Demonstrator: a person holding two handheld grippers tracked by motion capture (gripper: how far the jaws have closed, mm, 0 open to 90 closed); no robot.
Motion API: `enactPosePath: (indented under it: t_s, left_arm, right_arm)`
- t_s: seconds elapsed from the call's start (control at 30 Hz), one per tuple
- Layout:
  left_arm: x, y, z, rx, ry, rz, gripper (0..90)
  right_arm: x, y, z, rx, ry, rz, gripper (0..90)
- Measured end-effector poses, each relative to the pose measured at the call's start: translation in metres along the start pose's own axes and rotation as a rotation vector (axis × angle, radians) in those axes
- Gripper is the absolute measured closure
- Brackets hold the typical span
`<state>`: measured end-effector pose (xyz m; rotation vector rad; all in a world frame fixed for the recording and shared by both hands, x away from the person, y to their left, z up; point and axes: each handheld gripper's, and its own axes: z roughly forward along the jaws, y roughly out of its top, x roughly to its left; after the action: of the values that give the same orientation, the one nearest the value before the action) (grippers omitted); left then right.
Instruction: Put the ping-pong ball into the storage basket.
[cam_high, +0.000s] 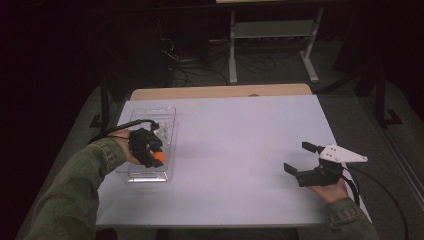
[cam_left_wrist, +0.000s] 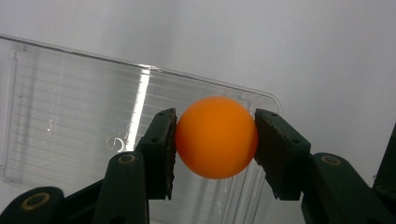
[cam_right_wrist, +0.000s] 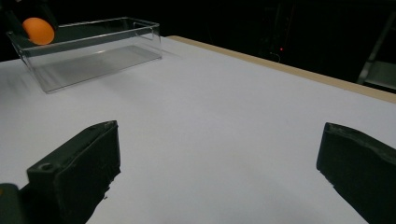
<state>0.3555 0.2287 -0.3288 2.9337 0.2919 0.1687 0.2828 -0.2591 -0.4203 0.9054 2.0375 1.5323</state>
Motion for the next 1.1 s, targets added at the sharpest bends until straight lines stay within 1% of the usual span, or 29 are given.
enactPosePath:
  t_s: [0.27, 0.5, 0.6, 0.67, 0.93, 1.03, 1.1]
  left_arm:
    - [0.003, -0.005, 0.010, 0.003, -0.004, -0.018, 50.3]
    - [0.005, -0.005, 0.021, 0.009, -0.021, -0.023, 50.3]
    - [0.006, -0.007, 0.023, 0.003, -0.020, -0.031, 50.3]
    - [0.007, -0.007, 0.026, 0.012, -0.013, -0.034, 50.3]
    - [0.007, -0.010, 0.037, 0.010, -0.035, -0.046, 50.3]
    - [0.007, -0.010, 0.041, 0.023, -0.034, -0.042, 50.2]
    - [0.008, -0.009, 0.042, 0.020, -0.037, -0.046, 50.2]
  right_arm:
    - [0.000, 0.000, 0.000, 0.000, 0.000, -0.001, 0.0]
    - [0.000, 0.000, -0.001, 0.002, -0.001, -0.003, 0.0]
    - [0.000, 0.000, -0.001, 0.002, -0.001, -0.005, 0.0]
    - [0.000, -0.001, -0.001, 0.002, -0.001, -0.005, 0.0]
    - [0.000, -0.001, -0.001, 0.001, -0.003, 0.000, 0.0]
    - [0.000, -0.001, -0.001, 0.000, -0.003, 0.000, 0.0]
    - [0.000, -0.001, -0.001, 0.001, -0.003, 0.000, 0.0]
